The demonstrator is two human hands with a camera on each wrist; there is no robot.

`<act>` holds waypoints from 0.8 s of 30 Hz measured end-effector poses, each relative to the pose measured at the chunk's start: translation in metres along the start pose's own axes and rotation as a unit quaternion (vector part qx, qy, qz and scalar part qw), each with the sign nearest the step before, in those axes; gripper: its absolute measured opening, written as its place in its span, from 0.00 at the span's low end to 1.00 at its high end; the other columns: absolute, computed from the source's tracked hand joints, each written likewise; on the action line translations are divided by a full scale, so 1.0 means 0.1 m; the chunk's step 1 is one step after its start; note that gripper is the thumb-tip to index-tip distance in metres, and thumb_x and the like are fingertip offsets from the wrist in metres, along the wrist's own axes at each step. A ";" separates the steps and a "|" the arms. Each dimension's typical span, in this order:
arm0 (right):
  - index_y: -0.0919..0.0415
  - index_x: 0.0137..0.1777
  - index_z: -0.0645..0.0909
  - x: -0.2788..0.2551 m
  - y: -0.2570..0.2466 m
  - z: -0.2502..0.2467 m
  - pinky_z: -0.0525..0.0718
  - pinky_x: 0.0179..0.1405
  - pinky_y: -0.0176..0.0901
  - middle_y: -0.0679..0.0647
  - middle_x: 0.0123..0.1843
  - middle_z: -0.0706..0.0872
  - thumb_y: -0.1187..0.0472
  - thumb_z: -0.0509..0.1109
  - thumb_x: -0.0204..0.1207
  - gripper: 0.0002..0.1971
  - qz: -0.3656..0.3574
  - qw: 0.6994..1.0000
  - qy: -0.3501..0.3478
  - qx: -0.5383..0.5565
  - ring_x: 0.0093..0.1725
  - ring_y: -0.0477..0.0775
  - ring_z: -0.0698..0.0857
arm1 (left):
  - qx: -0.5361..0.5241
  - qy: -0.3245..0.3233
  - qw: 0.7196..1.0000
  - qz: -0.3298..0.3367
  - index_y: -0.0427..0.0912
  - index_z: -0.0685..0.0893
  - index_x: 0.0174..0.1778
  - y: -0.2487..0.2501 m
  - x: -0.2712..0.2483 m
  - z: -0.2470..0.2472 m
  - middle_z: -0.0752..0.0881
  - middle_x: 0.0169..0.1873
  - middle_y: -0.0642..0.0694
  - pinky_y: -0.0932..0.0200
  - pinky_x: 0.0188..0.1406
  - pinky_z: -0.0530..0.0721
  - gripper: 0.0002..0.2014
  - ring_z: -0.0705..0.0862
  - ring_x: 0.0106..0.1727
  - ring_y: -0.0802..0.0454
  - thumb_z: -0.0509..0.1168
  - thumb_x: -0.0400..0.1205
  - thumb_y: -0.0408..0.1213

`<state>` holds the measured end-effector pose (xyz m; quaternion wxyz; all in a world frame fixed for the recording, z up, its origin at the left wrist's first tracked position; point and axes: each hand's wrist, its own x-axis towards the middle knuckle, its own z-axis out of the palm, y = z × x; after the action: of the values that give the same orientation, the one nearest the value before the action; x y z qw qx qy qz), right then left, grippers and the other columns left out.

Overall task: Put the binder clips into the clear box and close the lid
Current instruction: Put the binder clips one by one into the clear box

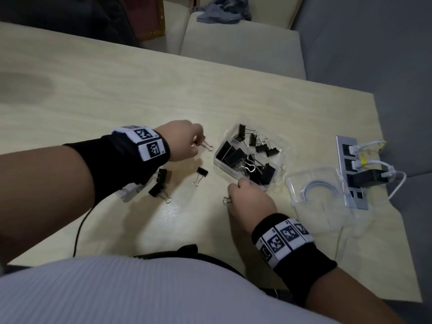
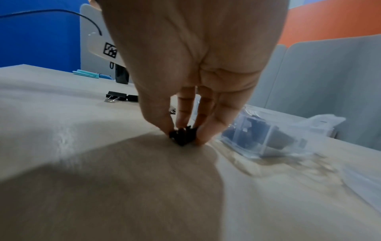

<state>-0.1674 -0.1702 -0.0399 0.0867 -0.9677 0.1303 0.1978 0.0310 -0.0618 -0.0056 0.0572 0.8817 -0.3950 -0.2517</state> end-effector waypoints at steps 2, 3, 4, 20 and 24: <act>0.59 0.54 0.75 0.04 0.00 -0.05 0.80 0.39 0.49 0.57 0.54 0.76 0.58 0.67 0.73 0.11 -0.017 0.999 0.028 0.031 0.49 0.59 0.80 | 0.069 -0.070 0.995 -0.027 0.50 0.78 0.57 -0.12 -0.10 0.03 0.82 0.52 0.47 0.50 0.52 0.83 0.16 0.80 0.48 0.48 0.68 0.74 0.47; 0.59 0.53 0.75 0.07 0.01 -0.11 0.79 0.39 0.47 0.56 0.53 0.76 0.58 0.65 0.74 0.10 -0.020 0.997 0.049 0.060 0.46 0.57 0.79 | 0.095 -0.106 0.989 -0.042 0.51 0.77 0.57 -0.17 -0.14 0.05 0.82 0.52 0.48 0.51 0.50 0.83 0.20 0.80 0.47 0.49 0.70 0.72 0.52; 0.58 0.52 0.76 0.10 0.02 -0.18 0.77 0.38 0.46 0.55 0.51 0.76 0.57 0.64 0.73 0.09 -0.013 0.993 0.076 0.094 0.43 0.55 0.77 | 0.114 -0.139 0.982 -0.055 0.51 0.76 0.56 -0.20 -0.17 0.06 0.82 0.51 0.48 0.53 0.46 0.83 0.25 0.81 0.45 0.49 0.73 0.67 0.57; 0.58 0.69 0.74 0.36 -0.29 -0.22 0.75 0.67 0.57 0.57 0.72 0.74 0.67 0.61 0.78 0.19 -0.133 0.982 0.085 0.106 0.69 0.60 0.73 | 0.131 -0.138 0.982 -0.007 0.47 0.75 0.58 -0.32 -0.36 0.41 0.73 0.55 0.41 0.52 0.42 0.84 0.22 0.84 0.44 0.41 0.71 0.70 0.45; 0.57 0.79 0.59 0.36 -0.35 -0.03 0.69 0.74 0.55 0.54 0.85 0.51 0.71 0.56 0.78 0.29 -0.141 0.990 -0.029 0.007 0.77 0.61 0.61 | 0.124 -0.127 0.984 0.001 0.47 0.79 0.48 -0.31 -0.31 0.40 0.70 0.50 0.45 0.55 0.38 0.82 0.16 0.79 0.36 0.46 0.73 0.68 0.46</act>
<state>-0.1244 -0.1456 -0.0479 0.1239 -0.9697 -0.0084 0.2106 0.0147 -0.0141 -0.0372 -0.1027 0.8425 -0.4278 -0.3107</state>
